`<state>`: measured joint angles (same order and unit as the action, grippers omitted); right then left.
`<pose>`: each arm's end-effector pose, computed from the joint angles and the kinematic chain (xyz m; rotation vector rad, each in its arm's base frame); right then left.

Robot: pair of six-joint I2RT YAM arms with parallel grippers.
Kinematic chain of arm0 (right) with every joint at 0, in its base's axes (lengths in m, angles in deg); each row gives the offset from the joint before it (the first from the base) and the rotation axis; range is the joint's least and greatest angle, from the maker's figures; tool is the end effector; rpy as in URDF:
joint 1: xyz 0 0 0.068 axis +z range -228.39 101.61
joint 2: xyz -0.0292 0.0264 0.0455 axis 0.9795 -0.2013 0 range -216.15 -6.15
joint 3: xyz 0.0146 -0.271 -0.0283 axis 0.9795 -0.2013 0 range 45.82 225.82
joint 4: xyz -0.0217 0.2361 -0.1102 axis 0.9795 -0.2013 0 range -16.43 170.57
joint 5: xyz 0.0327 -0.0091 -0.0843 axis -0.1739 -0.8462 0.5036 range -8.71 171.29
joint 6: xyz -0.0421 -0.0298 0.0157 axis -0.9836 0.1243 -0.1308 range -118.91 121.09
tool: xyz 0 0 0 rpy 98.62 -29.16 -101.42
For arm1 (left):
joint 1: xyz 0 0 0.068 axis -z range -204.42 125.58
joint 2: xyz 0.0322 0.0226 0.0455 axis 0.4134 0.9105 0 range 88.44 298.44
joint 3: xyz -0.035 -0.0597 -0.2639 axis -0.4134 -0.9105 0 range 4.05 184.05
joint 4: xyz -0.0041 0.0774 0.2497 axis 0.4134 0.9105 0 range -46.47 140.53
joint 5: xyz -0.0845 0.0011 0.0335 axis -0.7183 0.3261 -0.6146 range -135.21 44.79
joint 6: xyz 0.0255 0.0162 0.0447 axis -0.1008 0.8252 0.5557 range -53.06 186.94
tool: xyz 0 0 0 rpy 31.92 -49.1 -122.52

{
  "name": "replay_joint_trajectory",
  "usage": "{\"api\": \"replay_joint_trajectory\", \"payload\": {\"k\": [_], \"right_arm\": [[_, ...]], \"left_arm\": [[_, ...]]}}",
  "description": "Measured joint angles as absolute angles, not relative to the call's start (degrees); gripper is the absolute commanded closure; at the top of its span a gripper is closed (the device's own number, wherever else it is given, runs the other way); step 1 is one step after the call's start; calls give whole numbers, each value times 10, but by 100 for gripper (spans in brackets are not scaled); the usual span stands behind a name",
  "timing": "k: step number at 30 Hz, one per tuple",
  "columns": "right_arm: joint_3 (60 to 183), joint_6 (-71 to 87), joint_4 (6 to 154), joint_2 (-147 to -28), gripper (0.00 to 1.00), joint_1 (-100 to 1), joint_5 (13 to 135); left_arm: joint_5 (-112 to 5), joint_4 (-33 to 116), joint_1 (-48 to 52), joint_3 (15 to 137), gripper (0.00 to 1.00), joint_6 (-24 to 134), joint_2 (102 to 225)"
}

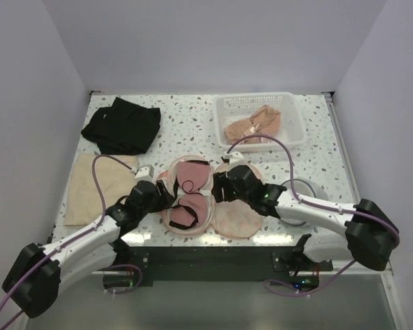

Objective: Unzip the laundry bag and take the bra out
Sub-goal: Pick up the bra from the laundry bag.

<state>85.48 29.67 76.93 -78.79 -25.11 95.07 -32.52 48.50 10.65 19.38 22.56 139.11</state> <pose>0.1662 0.2086 0.2177 -0.3456 2.2139 0.5322 0.1437 -0.0914 0.1545 -0.3042 2.2801 -0.4834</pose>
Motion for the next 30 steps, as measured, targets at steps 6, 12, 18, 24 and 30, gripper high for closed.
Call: {"api": "replay_joint_trajectory", "payload": {"k": [6, 12, 18, 24, 30], "right_arm": [[855, 294, 847, -839, 33, -251, 894], [855, 306, 911, -884, 33, -268, 852], [855, 326, 965, -924, 33, -281, 829], [861, 342, 996, -963, 34, -284, 817], [867, 348, 1029, -989, 36, -291, 817]], "left_arm": [[-319, 499, 107, 199, 38, 226, 1365], [-310, 516, 107, 207, 38, 226, 1336], [-299, 528, 107, 212, 38, 226, 1324], [-291, 539, 107, 213, 38, 226, 1309], [-284, 548, 107, 216, 38, 226, 1303]]}}
